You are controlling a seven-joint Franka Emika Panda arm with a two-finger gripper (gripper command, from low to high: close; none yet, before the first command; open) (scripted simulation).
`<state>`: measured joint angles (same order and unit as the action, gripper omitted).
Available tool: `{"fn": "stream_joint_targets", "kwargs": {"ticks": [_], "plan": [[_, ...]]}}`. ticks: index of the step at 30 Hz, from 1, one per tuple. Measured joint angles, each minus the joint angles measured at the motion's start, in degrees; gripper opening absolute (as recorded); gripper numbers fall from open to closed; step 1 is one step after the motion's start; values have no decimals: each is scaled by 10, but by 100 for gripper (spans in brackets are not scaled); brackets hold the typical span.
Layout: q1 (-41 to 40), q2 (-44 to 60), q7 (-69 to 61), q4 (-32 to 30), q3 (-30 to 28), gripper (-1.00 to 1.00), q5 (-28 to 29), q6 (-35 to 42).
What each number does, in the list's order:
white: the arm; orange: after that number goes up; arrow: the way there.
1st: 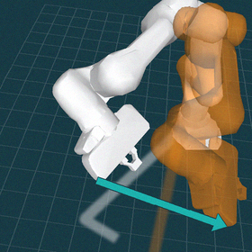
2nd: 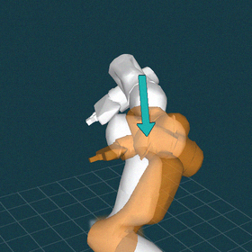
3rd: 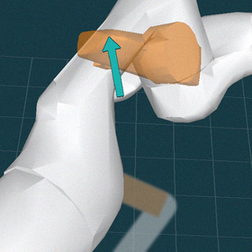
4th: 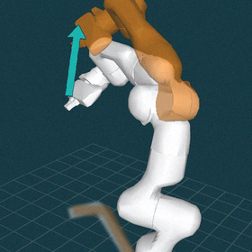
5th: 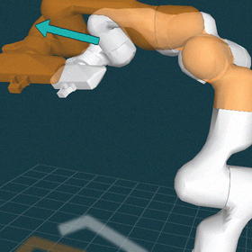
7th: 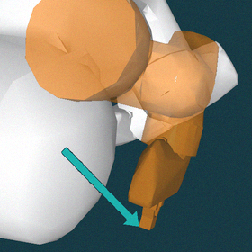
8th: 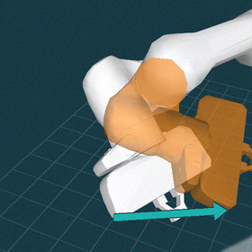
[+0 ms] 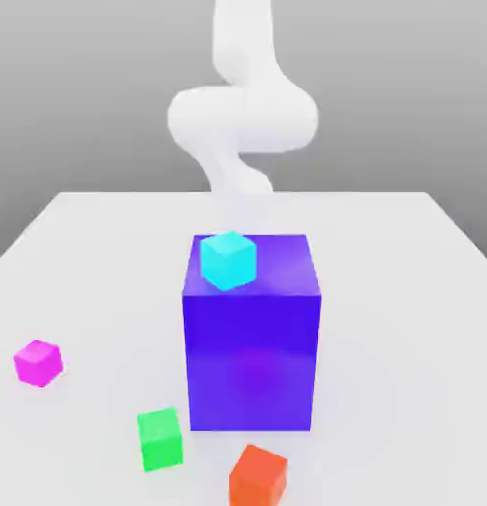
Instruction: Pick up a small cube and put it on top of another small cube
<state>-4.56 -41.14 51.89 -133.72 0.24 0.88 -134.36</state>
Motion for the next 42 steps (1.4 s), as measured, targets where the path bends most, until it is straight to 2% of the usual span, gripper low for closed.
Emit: {"fn": "stream_joint_targets", "kwargs": {"ticks": [10,18,22,25,31,32,38,42], "plan": [[-168,190,246,-78,-14,0,38,-103],[-267,338,423,-139,-61,0,46,-185],[-319,413,489,-171,-89,0,17,-227],[-348,469,519,-193,-97,0,-30,-258],[-388,591,491,-179,-52,0,-95,-351],[-394,607,487,-176,-45,-100,-99,-364],[-397,615,487,-174,-42,-100,-100,-371],[-385,558,504,-186,-59,-100,-78,-326]]}}
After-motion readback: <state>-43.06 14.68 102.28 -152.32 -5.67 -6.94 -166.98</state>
